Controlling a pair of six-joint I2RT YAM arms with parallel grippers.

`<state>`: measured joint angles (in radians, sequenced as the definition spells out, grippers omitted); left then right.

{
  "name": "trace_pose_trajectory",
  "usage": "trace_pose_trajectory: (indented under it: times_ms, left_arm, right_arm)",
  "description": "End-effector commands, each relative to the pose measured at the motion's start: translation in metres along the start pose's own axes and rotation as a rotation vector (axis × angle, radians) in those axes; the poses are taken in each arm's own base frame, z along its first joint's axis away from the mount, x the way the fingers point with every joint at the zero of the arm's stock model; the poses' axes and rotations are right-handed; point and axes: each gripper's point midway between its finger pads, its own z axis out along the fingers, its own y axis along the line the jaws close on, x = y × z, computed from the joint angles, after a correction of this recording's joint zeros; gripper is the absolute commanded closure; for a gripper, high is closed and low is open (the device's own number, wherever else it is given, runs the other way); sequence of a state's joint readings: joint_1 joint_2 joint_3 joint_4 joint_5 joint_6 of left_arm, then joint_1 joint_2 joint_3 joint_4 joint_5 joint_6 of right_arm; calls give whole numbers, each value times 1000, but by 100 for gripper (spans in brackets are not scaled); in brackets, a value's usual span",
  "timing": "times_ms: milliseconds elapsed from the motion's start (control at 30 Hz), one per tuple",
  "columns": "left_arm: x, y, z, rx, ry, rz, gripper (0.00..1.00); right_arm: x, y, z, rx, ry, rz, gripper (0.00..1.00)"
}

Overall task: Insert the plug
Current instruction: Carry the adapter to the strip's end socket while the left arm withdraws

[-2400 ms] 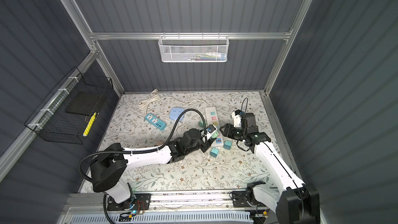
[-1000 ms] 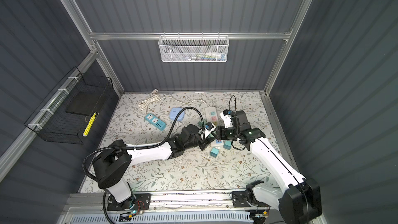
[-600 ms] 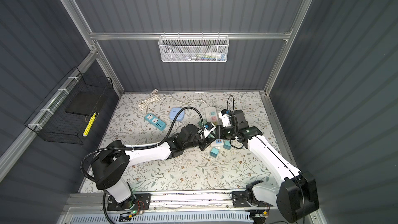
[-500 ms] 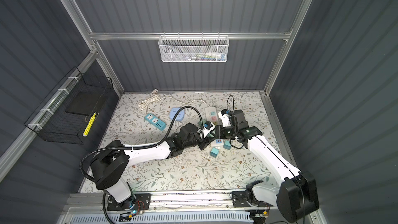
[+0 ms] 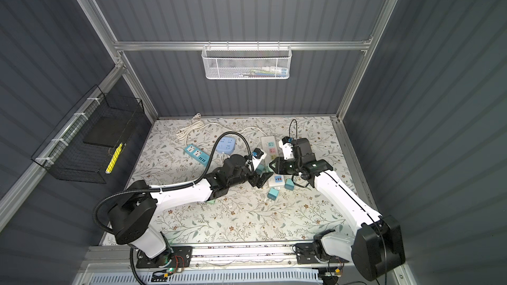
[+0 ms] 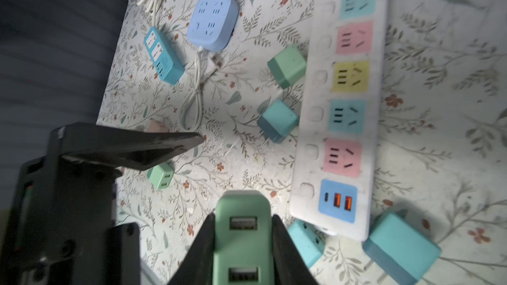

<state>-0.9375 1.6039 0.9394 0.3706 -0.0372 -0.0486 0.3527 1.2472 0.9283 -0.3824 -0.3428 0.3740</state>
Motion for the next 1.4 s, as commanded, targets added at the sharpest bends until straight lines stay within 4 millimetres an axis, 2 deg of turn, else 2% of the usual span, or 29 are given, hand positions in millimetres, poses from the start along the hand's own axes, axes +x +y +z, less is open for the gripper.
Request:
trace_pose_trajectory:
  times_ms: [0, 67, 133, 200, 333, 467, 600, 733, 867, 1367]
  left_arm:
    - [-16, 48, -33, -239, -122, -159, 1]
    - [-6, 69, -50, -338, -145, -268, 0]
    - [6, 74, -61, -371, -144, -341, 0]
    - [16, 78, -71, -388, -146, -397, 0]
    - [35, 82, -90, -416, -145, -477, 0]
    - [45, 83, -103, -416, -157, -498, 0]
    - [46, 86, -113, -438, -173, -491, 0]
    - [51, 82, -105, -410, -140, -471, 0]
    - [49, 78, -98, -381, -129, -447, 0]
    - [40, 76, -89, -349, -128, -416, 0]
  right_arm:
    - [-54, -20, 3, 164, -166, -43, 78]
    - [-77, -33, 13, 245, -223, -85, 78]
    - [-97, -49, 25, 339, -256, -126, 78]
    - [-114, -56, 44, 370, -232, -148, 78]
    - [-138, -65, 80, 396, -178, -172, 79]
    - [-148, -81, 105, 421, -135, -164, 79]
    - [-141, -92, 125, 458, -64, -149, 81]
    - [-128, -92, 141, 423, -17, -104, 81]
    - [-123, -92, 150, 406, -26, -95, 82]
    - [-108, -100, 169, 423, 2, -70, 82]
